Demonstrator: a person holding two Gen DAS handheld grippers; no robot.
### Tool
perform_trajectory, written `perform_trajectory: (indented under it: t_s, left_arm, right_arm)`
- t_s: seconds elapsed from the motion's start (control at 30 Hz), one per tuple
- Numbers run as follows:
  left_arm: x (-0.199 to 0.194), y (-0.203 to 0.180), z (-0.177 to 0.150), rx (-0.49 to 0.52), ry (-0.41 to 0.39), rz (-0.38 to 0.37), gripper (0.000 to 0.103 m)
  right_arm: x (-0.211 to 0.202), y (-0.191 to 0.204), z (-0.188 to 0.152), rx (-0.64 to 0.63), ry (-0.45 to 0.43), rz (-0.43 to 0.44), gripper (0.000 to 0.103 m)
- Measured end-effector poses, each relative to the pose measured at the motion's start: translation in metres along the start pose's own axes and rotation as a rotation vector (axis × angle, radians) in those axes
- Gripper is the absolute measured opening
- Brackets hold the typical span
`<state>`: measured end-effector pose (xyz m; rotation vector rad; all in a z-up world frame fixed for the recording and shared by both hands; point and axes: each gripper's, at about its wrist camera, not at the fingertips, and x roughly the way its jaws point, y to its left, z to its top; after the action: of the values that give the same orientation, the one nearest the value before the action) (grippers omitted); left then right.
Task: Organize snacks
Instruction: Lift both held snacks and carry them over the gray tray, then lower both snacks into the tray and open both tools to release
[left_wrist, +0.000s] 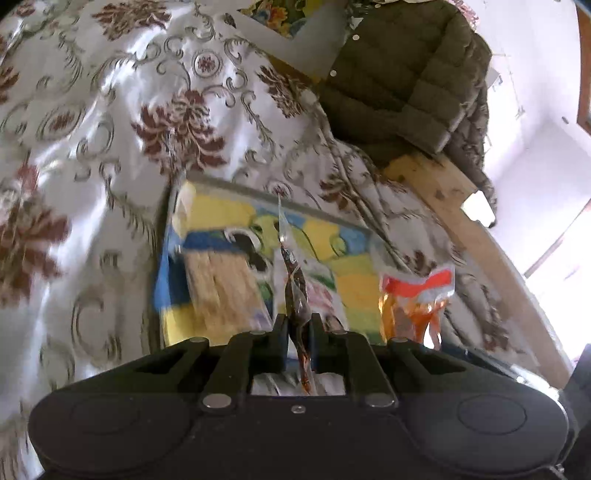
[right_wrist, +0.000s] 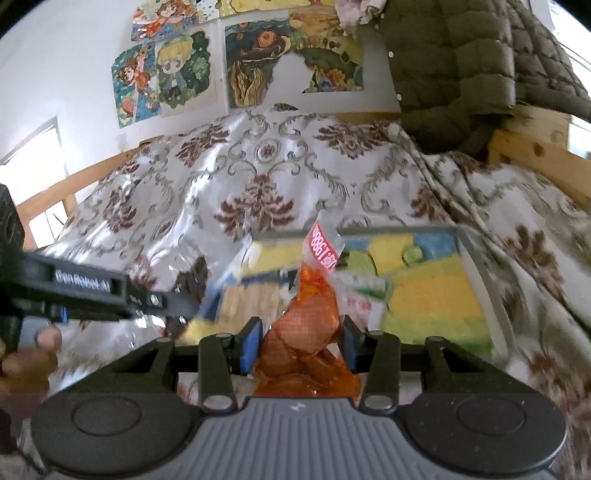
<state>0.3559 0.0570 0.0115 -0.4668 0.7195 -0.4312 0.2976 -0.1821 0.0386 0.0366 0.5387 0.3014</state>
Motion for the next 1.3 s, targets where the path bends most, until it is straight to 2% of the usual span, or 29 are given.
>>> perform_trajectory:
  t_s: [0.23, 0.43, 0.7, 0.97, 1.13, 1.23, 1.3]
  left_arm:
    - [0.041, 0.005, 0.025, 0.017, 0.017, 0.078, 0.011]
    - [0.061, 0.009, 0.032, 0.037, 0.038, 0.115, 0.011]
    - [0.075, 0.009, 0.023, 0.083, 0.085, 0.170, 0.012]
    - [0.075, 0.016, 0.019, 0.055, 0.093, 0.195, 0.013]
    - [0.070, 0.014, 0.018, 0.050, 0.089, 0.213, 0.024]
    - [0.063, 0.010, 0.017, 0.058, 0.077, 0.220, 0.037]
    - [0.055, 0.006, 0.016, 0.060, 0.060, 0.221, 0.053]
  right_arm:
    - [0.068, -0.003, 0.040, 0.006, 0.019, 0.001, 0.048]
    - [0.105, -0.009, 0.044, 0.015, 0.084, -0.023, 0.048]
    - [0.117, -0.018, 0.030, 0.025, 0.146, -0.056, 0.049]
    - [0.118, -0.019, 0.027, 0.042, 0.167, -0.053, 0.050]
    - [0.111, -0.017, 0.029, 0.036, 0.157, -0.056, 0.050]
    - [0.103, -0.015, 0.032, 0.028, 0.146, -0.057, 0.053]
    - [0.096, -0.014, 0.033, 0.029, 0.137, -0.062, 0.060]
